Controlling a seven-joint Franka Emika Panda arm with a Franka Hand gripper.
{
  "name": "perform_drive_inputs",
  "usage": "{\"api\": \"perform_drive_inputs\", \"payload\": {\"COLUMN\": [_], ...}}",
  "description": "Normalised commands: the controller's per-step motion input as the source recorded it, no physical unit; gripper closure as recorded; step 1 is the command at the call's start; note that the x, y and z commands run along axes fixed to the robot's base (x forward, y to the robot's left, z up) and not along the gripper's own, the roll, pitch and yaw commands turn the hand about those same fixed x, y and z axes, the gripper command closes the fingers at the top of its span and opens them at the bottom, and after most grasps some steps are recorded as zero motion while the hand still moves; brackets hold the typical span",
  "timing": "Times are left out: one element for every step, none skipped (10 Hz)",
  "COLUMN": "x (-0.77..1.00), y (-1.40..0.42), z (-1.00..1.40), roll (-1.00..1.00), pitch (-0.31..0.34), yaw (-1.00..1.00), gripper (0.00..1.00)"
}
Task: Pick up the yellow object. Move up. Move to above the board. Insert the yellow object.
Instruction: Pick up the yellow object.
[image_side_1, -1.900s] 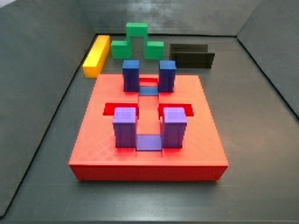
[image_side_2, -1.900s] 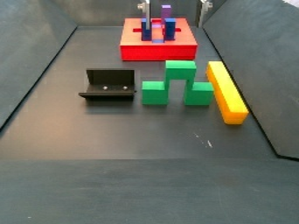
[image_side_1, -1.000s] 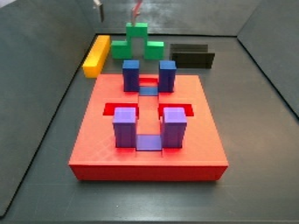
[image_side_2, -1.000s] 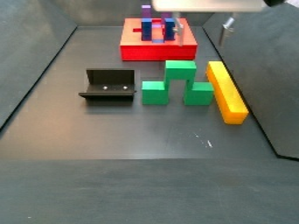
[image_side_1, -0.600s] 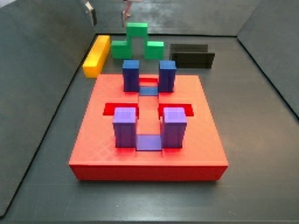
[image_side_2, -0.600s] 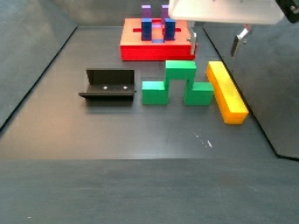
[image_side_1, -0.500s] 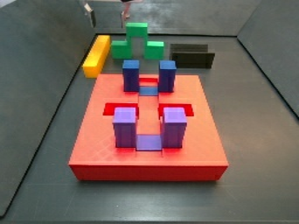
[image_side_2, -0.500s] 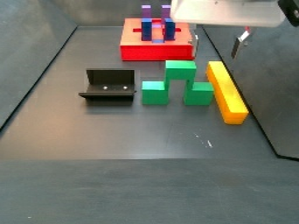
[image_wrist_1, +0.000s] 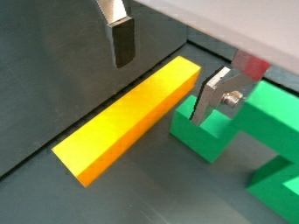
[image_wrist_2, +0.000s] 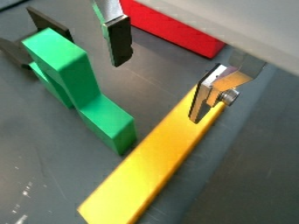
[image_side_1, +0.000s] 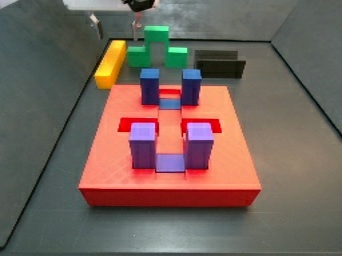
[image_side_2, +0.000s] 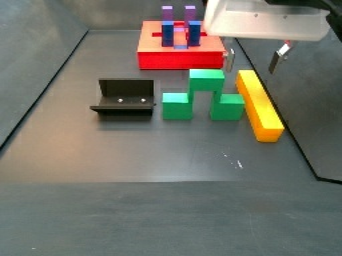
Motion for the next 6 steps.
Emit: {"api": "perform_drive_inputs", "payload": {"x": [-0.02, -0.02, -0.12, -0.05, -0.03, -0.05], "y": [0.00, 0.00, 0.23, 0.26, 0.21, 0.07], "z": [-0.26, -0.27, -0.27, -0.24, -0.23, -0.28], "roll": [0.27, 0.26, 0.19, 0.15, 0.14, 0.14], "pitch": [-0.020, 0.000, -0.039, -0.047, -0.050, -0.031], "yaw": [-0.05, -0.07, 0.00, 0.00, 0.00, 0.00], "gripper": [0.00, 0.00, 0.00, 0.00, 0.00, 0.00]}}
